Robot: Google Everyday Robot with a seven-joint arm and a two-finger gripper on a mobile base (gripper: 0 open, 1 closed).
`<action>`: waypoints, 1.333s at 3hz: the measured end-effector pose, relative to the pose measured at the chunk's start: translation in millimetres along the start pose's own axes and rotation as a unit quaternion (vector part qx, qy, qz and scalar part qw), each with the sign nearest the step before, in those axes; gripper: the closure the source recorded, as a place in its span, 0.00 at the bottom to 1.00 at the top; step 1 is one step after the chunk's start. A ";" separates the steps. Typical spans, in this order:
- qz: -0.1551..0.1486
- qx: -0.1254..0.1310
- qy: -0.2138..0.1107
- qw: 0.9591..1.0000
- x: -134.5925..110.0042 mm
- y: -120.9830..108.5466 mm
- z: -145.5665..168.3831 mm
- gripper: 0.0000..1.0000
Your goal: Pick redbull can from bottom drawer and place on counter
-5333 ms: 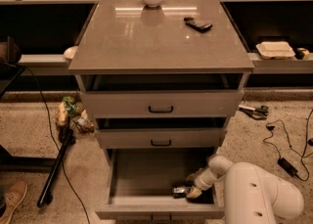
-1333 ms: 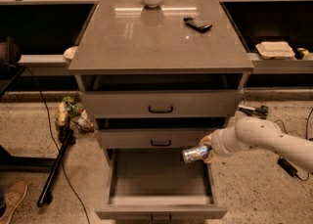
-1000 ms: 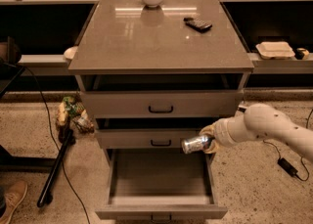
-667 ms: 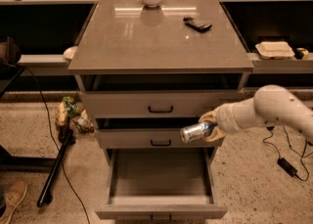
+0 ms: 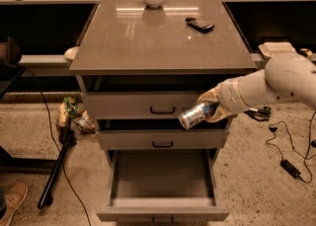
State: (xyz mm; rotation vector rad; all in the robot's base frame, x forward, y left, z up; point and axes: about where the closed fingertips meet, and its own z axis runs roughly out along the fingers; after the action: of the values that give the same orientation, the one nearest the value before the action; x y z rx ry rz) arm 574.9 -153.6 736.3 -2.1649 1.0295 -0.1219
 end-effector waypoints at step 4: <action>-0.034 0.067 -0.004 0.997 -30.5 -126.6 -82.8 1.00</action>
Offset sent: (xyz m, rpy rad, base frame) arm 0.0154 0.0106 0.0396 0.0158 -0.0169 0.0308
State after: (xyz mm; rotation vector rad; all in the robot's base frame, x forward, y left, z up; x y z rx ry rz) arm 604.5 -126.5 885.3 -2.0781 0.9174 -0.2083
